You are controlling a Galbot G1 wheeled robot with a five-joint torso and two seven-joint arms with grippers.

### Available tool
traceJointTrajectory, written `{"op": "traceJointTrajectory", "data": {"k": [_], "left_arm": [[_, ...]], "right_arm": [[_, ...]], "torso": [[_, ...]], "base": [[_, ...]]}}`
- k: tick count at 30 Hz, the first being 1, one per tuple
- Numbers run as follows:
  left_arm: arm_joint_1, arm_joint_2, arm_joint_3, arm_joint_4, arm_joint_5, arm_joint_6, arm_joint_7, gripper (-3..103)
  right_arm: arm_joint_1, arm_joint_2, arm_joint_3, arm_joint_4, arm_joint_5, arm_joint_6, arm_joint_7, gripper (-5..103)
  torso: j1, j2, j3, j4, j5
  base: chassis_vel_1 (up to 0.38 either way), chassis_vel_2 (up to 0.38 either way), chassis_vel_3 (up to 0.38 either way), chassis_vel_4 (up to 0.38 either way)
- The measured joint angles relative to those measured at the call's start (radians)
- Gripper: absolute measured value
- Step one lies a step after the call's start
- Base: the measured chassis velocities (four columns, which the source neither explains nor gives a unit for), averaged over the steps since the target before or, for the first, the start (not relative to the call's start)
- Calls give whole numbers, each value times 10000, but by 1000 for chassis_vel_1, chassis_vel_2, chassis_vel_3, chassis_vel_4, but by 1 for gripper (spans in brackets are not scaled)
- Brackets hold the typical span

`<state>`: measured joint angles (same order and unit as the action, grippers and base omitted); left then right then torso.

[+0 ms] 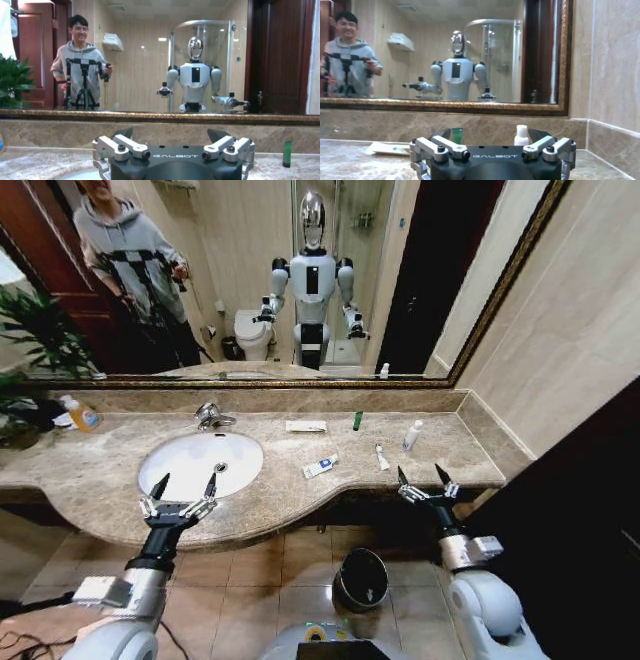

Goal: Pick up the trash from the sink and place it in the trash bin.

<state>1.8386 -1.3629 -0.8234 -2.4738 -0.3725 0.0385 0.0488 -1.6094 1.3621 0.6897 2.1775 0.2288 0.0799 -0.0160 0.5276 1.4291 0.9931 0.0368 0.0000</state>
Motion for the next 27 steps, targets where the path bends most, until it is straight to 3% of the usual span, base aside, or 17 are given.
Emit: {"op": "traceJointTrajectory", "data": {"k": [5,10,15,21,27], "left_arm": [[0,0,0,0,0,0,0,100],[0,0,0,0,0,0,0,100],[0,0,0,-1,0,0,0,100],[0,0,0,-1,0,1,0,100],[0,1,0,0,0,0,0,100]], "right_arm": [[-84,114,-126,118,-185,34,258,100],[-89,-135,56,326,1047,-68,-660,100],[-37,-119,-3,325,828,-207,-151,100],[1,-40,-127,271,581,-197,-86,100],[683,-417,-332,-306,819,-442,7,100]], "torso": [[0,0,0,0,-1],[0,0,0,0,-2],[0,0,0,0,-1],[0,0,0,0,-1],[-1,0,0,-1,-1]], "base": [[0,0,0,0],[0,0,0,0],[0,0,0,0],[0,0,0,0],[0,0,0,0]]}}
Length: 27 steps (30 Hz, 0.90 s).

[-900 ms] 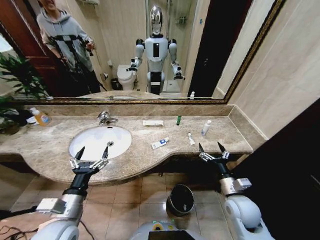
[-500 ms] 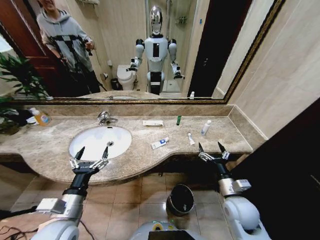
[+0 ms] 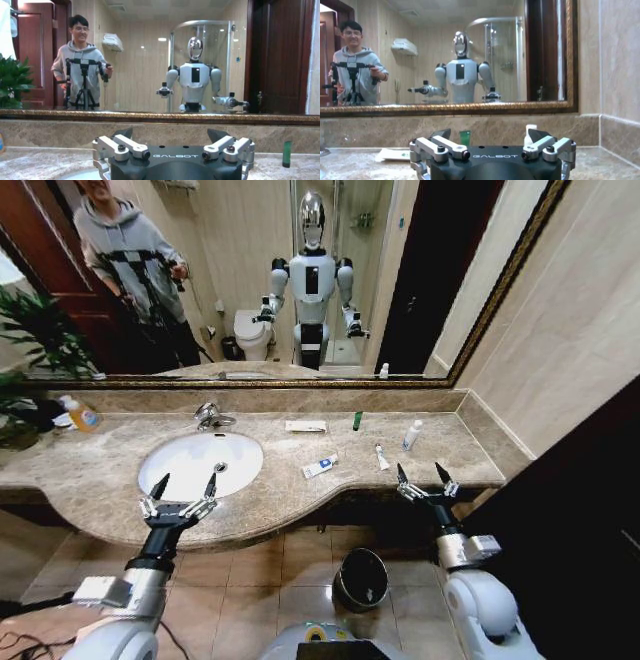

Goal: Pick up the trash from the sink and place it in the trash bin.

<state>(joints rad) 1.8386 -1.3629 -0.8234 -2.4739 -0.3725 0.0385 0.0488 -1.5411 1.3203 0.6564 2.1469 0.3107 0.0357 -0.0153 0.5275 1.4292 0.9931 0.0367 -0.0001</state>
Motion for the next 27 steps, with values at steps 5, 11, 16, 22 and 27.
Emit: {"op": "traceJointTrajectory", "data": {"k": [5,11,16,22,27], "left_arm": [[0,0,0,0,0,0,0,100],[0,-1,0,0,0,0,0,100],[0,0,0,0,0,0,0,100],[0,-1,0,0,0,0,0,100],[0,0,0,0,0,0,0,100]], "right_arm": [[1518,-454,-603,-1612,2,-140,137,100],[3454,-956,-944,-3420,-159,-146,260,100],[4714,-1270,-1035,-4669,-307,-287,472,100],[5284,-1406,-1098,-5452,-389,-339,526,100],[5859,-1358,-1319,-6280,-422,-336,526,100]], "torso": [[1,-1,1,1,4],[2,-1,1,3,3],[2,-1,1,3,3],[1,-1,0,0,2],[1,-1,0,1,0]], "base": [[0,0,0,0],[0,0,0,0],[0,0,0,0],[0,0,0,0],[0,0,0,0]]}}
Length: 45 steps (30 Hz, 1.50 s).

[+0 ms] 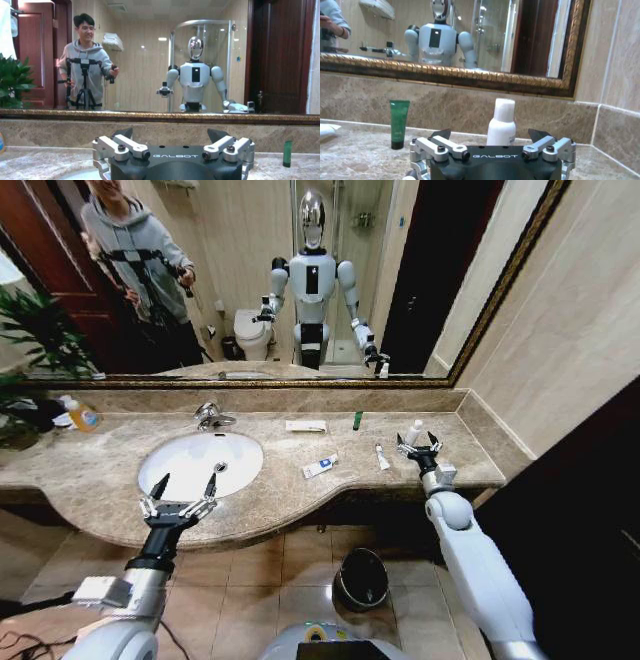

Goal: Pick up the trash from the sink and place it in the trash bin.

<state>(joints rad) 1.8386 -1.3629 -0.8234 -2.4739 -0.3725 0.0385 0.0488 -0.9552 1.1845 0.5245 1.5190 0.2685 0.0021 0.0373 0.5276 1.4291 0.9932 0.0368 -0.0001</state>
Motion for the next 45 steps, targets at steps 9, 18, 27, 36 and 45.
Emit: {"op": "traceJointTrajectory", "data": {"k": [9,18,27,36,45], "left_arm": [[0,0,0,0,0,0,0,100],[0,0,0,0,0,0,0,100],[0,-1,0,0,0,0,0,100],[0,0,0,0,0,0,0,100],[0,-1,0,0,0,0,0,100]], "right_arm": [[802,215,-47,-1016,-230,80,-162,92],[552,193,36,-975,-173,101,-269,60],[362,213,31,-700,-98,63,-275,29],[-255,-95,288,499,311,-112,-236,12],[-3609,-213,1417,3671,1593,1053,-580,12]], "torso": [[0,0,0,1,1],[-1,0,0,0,1],[-1,0,-1,0,2],[0,0,-1,2,0],[-1,2,-2,2,2]], "base": [[0,0,0,0],[0,0,0,0],[0,0,0,0],[0,0,0,0],[0,0,0,0]]}}
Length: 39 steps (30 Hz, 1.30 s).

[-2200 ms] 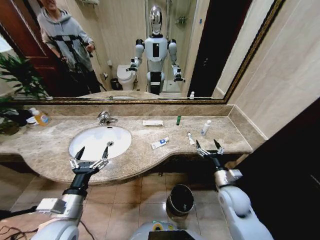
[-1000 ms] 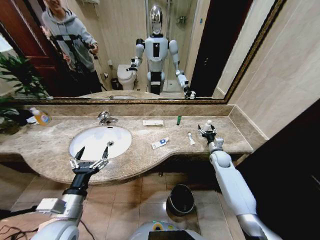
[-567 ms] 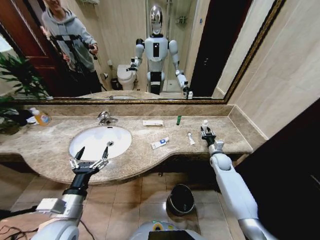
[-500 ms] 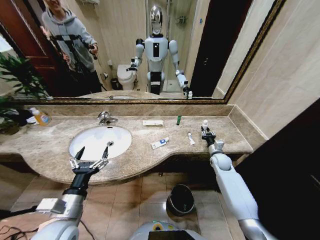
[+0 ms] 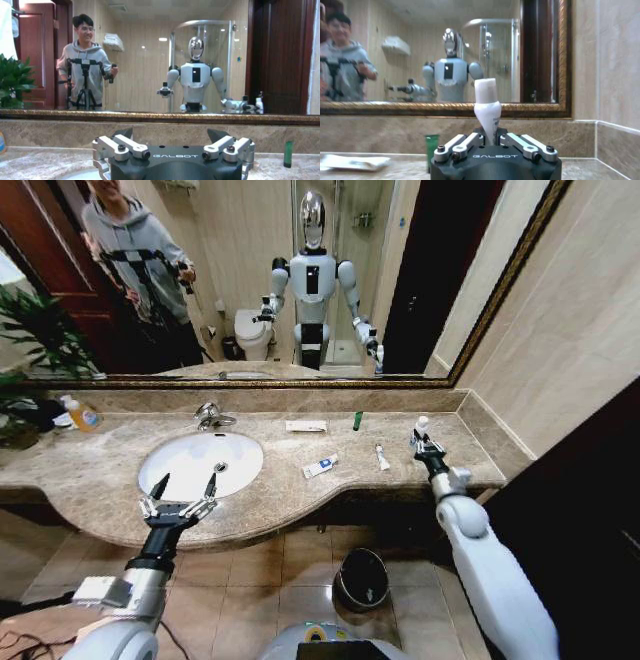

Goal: Pick up the trash from the sink and place it in the trash bin.

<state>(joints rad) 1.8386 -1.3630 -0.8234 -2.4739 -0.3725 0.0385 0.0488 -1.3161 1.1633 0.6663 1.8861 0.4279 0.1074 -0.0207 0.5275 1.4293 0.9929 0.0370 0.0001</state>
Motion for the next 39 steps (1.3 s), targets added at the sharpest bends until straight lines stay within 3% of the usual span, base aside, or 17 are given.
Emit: {"op": "traceJointTrajectory", "data": {"k": [3,4,6,11,15,19,25,30,39], "left_arm": [[0,1,1,0,0,0,1,100],[0,1,1,0,0,0,1,100],[1,1,0,1,0,0,0,100],[-1,1,0,0,0,0,0,100],[-1,0,1,0,0,0,0,100],[0,1,1,0,0,1,0,100],[0,1,0,0,0,0,0,100],[0,0,1,0,0,1,0,100],[0,1,0,0,0,0,0,100]], "right_arm": [[-1927,755,577,906,-6,1409,154,12],[-1927,755,577,906,-6,1409,154,12],[-3151,1489,804,1031,-23,2335,411,12],[-4795,2226,297,-242,-9,3940,512,12],[-4727,2385,-139,-1904,-237,4215,298,12],[-3947,2590,-603,-3871,-1191,4219,-52,12],[-1696,3065,-1305,-7165,-2769,3554,-393,12],[-369,3350,-1303,-9384,-3854,3600,-529,12],[815,3595,-1173,-11289,-4232,3686,-658,9]], "torso": [[-1,1,-1,-2,-2],[-1,1,-1,-2,-2],[-2,1,-1,-4,-5],[-2,2,-1,-5,-4],[-3,1,0,-4,1],[-2,1,1,-4,-3],[1,-1,2,2,-2],[1,-1,2,0,-2],[1,-2,2,-1,0]], "base": [[0,0,0,0],[0,0,0,0],[0,0,0,0],[0,0,0,0],[0,0,0,0],[0,0,0,0],[0,0,0,0],[0,0,0,0],[0,0,0,0]]}}
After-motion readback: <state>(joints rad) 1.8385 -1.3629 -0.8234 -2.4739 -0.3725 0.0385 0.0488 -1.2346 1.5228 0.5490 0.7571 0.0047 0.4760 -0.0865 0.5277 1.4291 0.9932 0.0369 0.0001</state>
